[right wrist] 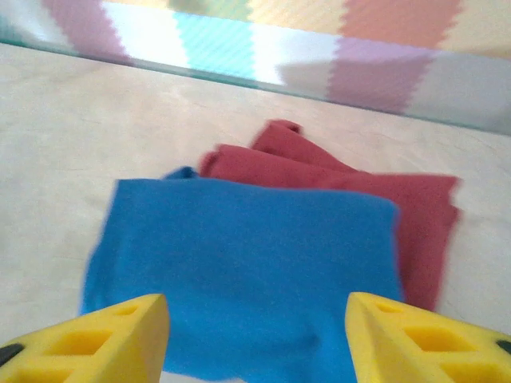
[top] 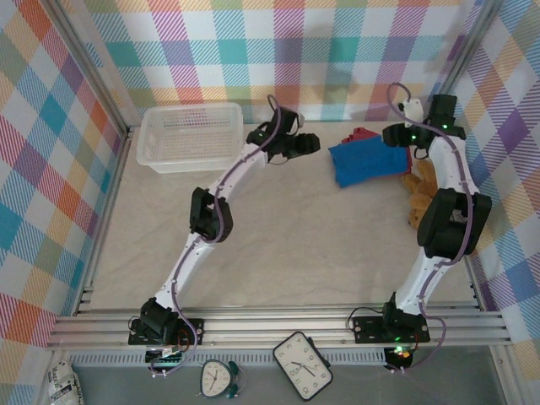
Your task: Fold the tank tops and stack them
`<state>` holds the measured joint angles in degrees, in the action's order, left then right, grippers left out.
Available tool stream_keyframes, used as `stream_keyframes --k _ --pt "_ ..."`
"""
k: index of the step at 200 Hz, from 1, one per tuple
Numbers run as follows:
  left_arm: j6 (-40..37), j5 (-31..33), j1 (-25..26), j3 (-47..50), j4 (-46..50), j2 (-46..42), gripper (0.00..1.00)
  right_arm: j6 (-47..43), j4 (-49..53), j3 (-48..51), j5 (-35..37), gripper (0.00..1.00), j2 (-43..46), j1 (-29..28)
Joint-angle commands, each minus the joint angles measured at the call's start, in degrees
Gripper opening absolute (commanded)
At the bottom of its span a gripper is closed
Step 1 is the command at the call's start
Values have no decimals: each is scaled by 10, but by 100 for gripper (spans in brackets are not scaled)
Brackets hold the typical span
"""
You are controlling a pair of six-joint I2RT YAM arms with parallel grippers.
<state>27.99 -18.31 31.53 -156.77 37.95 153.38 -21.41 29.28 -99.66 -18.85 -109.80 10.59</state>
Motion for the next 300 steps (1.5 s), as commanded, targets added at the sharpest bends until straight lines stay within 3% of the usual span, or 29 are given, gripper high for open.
stream_keyframes --k 1,50,100,142,169,194,228,300 --pt "-53 8 -8 40 63 -76 60 8 -12 5 -22 61 -38 -23" --pt "-94 19 -20 185 81 -179 63 6 -9 -56 59 65 -143 -23" --pt "-123 42 -35 321 99 -279 64 22 61 -121 22 65 -219 -5" --pt "-136 62 -63 426 110 -365 65 16 -15 -32 23 67 -116 -26" --pt "-139 79 -80 488 107 -419 66 -8 -62 24 44 70 -56 -72" --pt "-137 77 -97 533 99 -453 66 -28 -67 33 59 71 -55 -120" --pt "-138 74 -107 568 99 -475 66 -46 -52 0 125 71 -110 -170" --pt "-143 59 -129 613 95 -487 67 -91 -57 -86 311 67 -231 -211"
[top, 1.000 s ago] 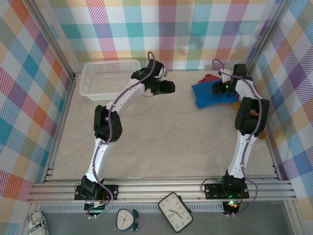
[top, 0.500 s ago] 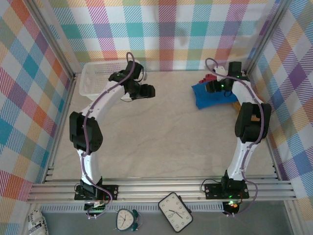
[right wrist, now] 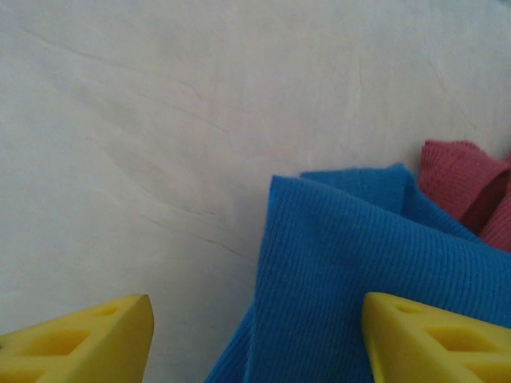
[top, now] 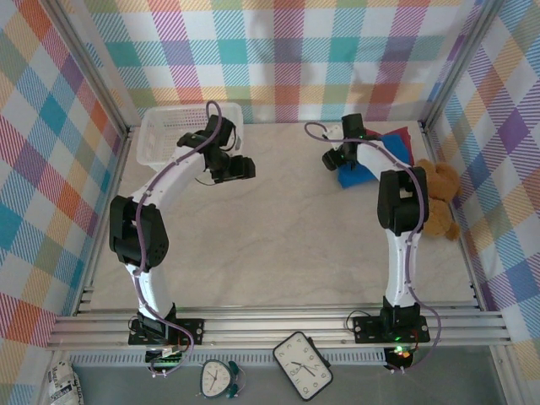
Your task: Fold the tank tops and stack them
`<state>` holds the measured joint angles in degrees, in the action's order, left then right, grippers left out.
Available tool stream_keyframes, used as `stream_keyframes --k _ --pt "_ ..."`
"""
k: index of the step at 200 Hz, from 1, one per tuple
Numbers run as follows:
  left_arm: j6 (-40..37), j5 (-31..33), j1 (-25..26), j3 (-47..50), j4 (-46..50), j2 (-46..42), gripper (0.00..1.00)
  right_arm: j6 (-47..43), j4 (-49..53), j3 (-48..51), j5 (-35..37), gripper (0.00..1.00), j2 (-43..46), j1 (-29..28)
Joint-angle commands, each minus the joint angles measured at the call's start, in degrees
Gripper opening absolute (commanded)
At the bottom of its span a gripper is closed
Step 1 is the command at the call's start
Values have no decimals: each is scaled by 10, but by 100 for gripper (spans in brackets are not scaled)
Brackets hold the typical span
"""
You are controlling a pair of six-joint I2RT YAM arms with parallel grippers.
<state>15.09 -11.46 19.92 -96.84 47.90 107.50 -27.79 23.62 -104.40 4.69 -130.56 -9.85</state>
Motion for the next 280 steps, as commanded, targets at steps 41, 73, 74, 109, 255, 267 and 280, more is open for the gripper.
stream_keyframes --k 41,73,74,109,255,267,280 --pt "-14 -15 -15 23 -5 -25 67 -49 15 -84 135 49 -70 -15" --pt "-17 -15 -16 20 2 -19 67 -38 4 -86 159 22 -65 -16" --pt "-17 -15 -16 20 3 -19 67 -38 3 -85 158 20 -64 -16" --pt "-20 -14 -16 15 10 -14 68 14 -32 -57 122 6 -8 -8" --pt "-25 -27 -16 8 25 10 69 22 -17 -81 -12 15 -20 21" --pt "-24 -28 -16 6 26 13 69 19 0 -98 -20 18 -39 21" --pt "-24 -28 -16 1 27 17 69 18 34 -130 -24 24 -64 21"
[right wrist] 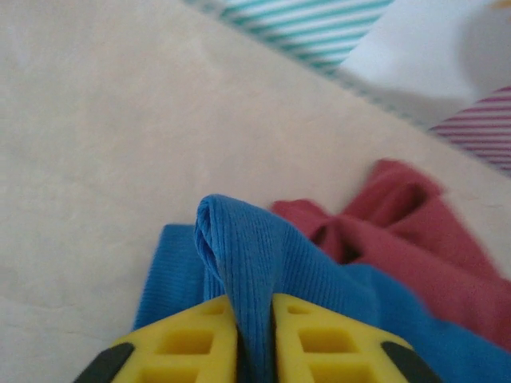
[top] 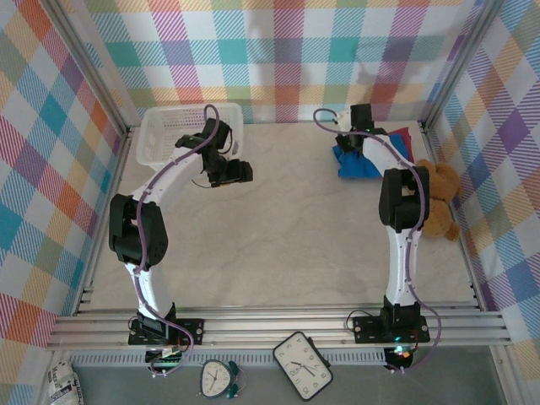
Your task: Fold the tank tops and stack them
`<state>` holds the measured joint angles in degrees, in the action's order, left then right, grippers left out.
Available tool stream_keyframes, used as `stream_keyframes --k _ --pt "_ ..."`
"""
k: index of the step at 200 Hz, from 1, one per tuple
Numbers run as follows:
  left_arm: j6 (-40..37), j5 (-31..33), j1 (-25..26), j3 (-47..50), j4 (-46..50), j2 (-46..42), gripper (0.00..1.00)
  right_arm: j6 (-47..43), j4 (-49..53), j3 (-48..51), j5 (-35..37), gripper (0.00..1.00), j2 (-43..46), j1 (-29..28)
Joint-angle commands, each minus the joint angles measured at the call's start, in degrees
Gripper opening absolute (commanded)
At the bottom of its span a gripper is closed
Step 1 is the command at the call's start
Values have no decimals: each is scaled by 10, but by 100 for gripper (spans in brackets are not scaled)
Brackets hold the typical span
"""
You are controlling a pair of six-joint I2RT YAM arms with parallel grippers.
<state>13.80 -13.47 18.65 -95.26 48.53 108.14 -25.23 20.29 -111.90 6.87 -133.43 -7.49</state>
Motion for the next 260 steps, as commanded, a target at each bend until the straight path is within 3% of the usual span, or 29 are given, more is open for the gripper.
stream_keyframes --k 1,60,85,117,129,151,172,198,225,260 --pt "-11 -8 -3 -15 21 10 69 -8 70 -58 -45 25 -37 -2" --pt "-17 8 -4 -37 45 7 69 43 100 -61 -155 58 22 13" --pt "-26 40 -11 -38 57 -28 70 79 76 -3 -253 69 104 37" --pt "-39 62 -39 8 43 -92 74 132 -6 145 -319 77 239 64" --pt "-40 62 -55 44 24 -119 76 148 -33 207 -319 89 284 70" --pt "-40 57 -90 136 -35 -171 80 189 -122 340 -283 100 356 76" --pt "-50 107 -116 230 -101 -209 85 234 -198 464 -208 99 411 81" --pt "-44 141 -149 374 -259 -252 89 246 -297 605 -106 99 475 83" --pt "-69 199 -169 492 -429 -275 94 225 -359 683 -69 99 492 86" --pt "-76 201 -182 554 -528 -279 95 207 -348 691 -82 99 495 89"
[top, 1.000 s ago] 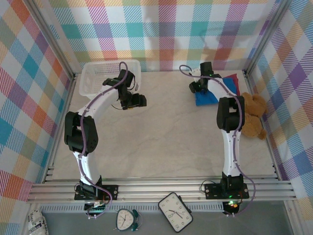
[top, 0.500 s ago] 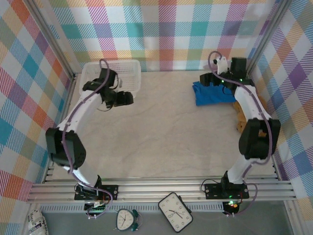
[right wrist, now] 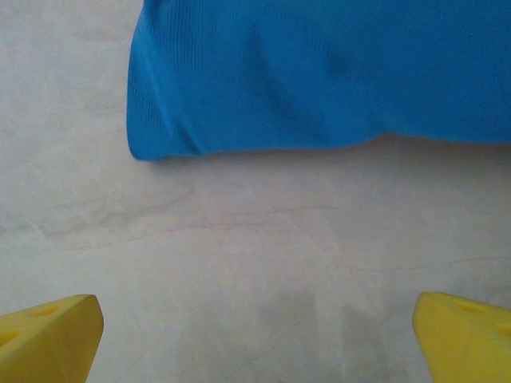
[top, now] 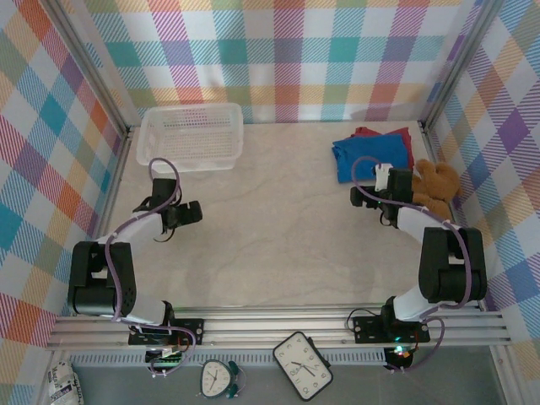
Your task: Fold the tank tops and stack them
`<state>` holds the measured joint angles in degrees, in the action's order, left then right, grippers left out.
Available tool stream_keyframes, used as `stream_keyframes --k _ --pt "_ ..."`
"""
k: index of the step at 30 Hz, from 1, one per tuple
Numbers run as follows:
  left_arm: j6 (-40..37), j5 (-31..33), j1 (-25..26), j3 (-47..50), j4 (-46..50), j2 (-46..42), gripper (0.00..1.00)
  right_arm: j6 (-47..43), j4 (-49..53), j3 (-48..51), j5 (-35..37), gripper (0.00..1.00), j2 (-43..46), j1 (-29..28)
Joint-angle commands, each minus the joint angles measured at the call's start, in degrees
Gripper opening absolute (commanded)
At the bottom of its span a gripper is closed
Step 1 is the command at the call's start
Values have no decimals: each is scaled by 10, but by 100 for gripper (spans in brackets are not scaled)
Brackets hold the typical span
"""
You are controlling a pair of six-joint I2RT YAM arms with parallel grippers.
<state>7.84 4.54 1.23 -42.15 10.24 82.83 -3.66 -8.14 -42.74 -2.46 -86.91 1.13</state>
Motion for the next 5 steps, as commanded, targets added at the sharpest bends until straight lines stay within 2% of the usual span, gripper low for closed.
stream_keyframes --k 1,5 --pt "-17 20 -7 24 -146 -27 95 -9 -63 0 11 99 30 3" --pt "-24 14 -7 29 -158 -23 100 -15 -43 6 -8 99 53 3"
